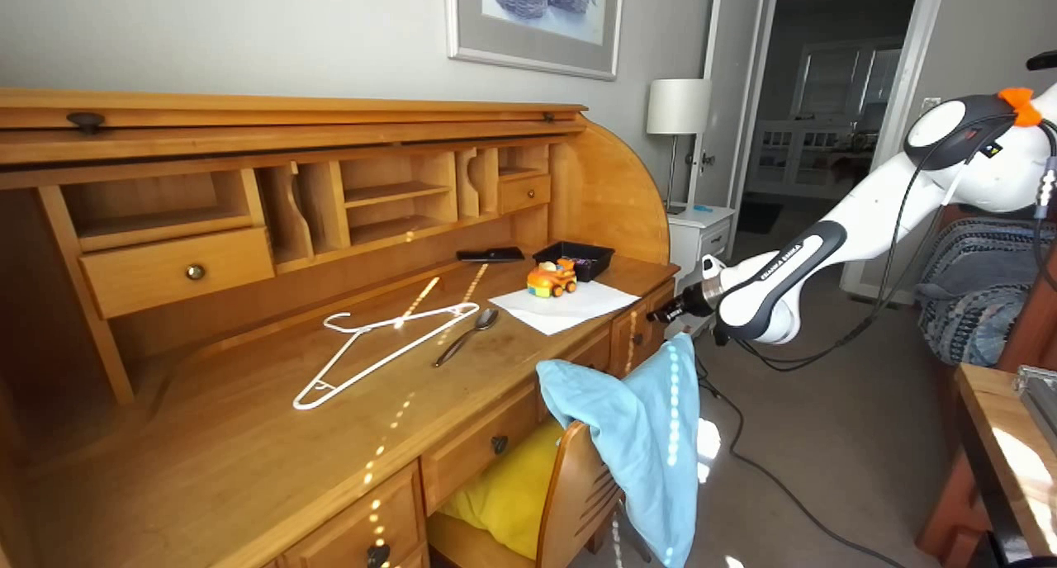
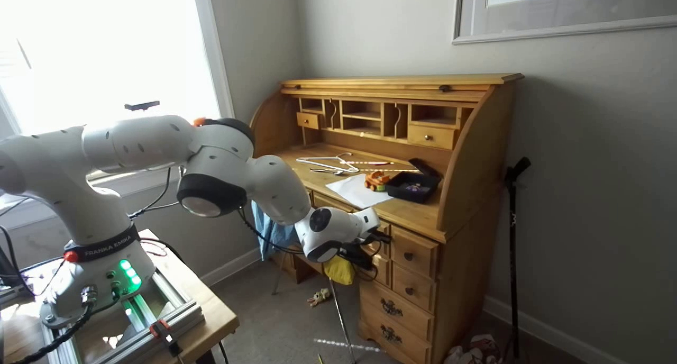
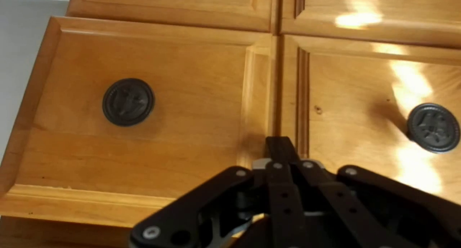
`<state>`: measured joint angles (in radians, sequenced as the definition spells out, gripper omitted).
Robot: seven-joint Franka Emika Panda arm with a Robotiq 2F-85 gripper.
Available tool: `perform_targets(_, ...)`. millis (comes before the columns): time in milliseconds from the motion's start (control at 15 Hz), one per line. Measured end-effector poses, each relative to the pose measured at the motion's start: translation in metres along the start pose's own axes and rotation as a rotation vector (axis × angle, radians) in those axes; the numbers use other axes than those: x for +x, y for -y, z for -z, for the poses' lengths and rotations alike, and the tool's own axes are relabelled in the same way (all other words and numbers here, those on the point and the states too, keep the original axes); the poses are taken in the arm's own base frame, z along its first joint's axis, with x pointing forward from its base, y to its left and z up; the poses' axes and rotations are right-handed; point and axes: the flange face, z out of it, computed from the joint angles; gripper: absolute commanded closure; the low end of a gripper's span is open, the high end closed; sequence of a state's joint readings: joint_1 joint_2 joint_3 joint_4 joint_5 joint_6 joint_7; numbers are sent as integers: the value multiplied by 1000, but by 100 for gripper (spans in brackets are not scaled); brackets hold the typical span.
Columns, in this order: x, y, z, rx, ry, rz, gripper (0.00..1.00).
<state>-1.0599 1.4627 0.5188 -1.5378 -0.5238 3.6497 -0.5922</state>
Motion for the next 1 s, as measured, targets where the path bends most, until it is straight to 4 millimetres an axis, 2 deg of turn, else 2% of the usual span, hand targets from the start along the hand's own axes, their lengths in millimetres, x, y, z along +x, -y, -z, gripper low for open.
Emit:
perform_targets(533, 4, 1, -11, -12, -2, -35, 100)
perform_targets(800, -3, -16, -15, -9, 168, -70, 100)
perform_targets(1000, 5, -32, -3, 53, 306, -88, 100)
